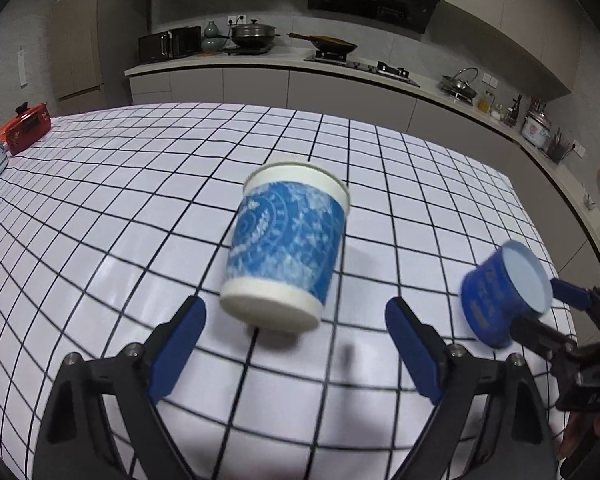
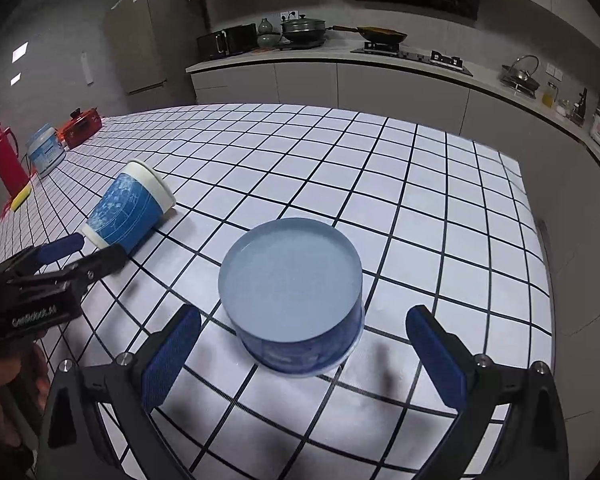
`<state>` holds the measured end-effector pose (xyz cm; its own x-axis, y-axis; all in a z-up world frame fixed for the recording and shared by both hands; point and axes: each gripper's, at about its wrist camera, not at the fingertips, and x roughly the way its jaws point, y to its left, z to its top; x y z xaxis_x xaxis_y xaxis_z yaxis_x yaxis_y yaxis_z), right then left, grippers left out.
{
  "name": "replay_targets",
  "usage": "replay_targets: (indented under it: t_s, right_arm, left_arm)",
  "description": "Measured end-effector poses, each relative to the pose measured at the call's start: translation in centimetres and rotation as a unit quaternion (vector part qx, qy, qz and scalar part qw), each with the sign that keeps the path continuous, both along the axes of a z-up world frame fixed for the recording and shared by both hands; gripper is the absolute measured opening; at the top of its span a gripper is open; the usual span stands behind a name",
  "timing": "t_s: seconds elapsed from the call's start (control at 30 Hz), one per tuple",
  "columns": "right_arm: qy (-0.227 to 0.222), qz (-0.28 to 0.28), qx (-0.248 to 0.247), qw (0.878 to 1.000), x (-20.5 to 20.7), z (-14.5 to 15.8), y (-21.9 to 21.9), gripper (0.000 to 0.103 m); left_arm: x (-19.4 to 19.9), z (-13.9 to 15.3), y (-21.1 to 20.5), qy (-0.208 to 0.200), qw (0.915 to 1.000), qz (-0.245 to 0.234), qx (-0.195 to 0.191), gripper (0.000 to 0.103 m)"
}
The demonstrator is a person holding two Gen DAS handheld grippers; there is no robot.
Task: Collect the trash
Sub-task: 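Grasp the blue-patterned paper cup with the left tool while the right tool grasps the blue tub, then lift the blue cup and blue tub and carry them over the bin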
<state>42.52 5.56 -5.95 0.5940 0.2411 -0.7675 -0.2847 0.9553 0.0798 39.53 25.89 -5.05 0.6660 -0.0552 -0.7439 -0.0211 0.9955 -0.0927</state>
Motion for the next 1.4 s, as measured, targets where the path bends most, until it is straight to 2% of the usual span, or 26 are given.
replay_targets:
  t_s: [0.13, 0.23, 0.27, 0.3, 0.33, 0.8, 1.07, 1.4]
  right_arm:
    - [0.003, 0.005, -0.007, 1.000, 0.6, -0.3, 0.5, 0.103]
    - [0.002, 0.007, -0.011, 1.000, 0.6, -0.4, 0.8, 0.102]
    - [0.004, 0.008, -0.011, 1.000, 0.7, -0.5, 0.9, 0.096]
    - [0.007, 0.010, -0.010, 1.000, 0.7, -0.6, 1.0, 0.076]
    - [0.012, 0.011, -0.009, 1.000, 0.9, -0.8, 1.0, 0.077]
    - [-0.013, 0.000, 0.008, 1.000, -1.5, 1.5, -2.2, 0.077]
    - [-0.030, -0.023, 0.013, 0.999, -3.9, 3.2, -7.1, 0.077]
    - [-0.036, -0.063, 0.017, 0.997, -7.4, 4.4, -15.5, 0.077]
  left_arm:
    - [1.4, -0.4, 0.6, 0.003, 1.0000, 0.001, 0.001, 0.091]
    - [2.1, -0.8, 0.6, 0.011, 0.9999, -0.004, 0.008, 0.084]
    - [2.3, -1.0, 0.6, 0.013, 0.9999, -0.006, 0.007, 0.075]
    - [2.5, -1.1, 0.6, 0.017, 0.9998, -0.010, -0.002, 0.068]
    - [2.5, -1.1, 0.6, 0.018, 0.9998, -0.010, -0.007, 0.063]
    - [-2.3, 1.9, -4.1, -0.016, 0.9985, -0.049, -0.017, 0.062]
    - [-4.7, 3.3, -8.5, -0.026, 0.9962, -0.080, -0.020, 0.062]
    - [-7.0, 4.0, -15.8, -0.027, 0.9920, -0.122, -0.021, 0.062]
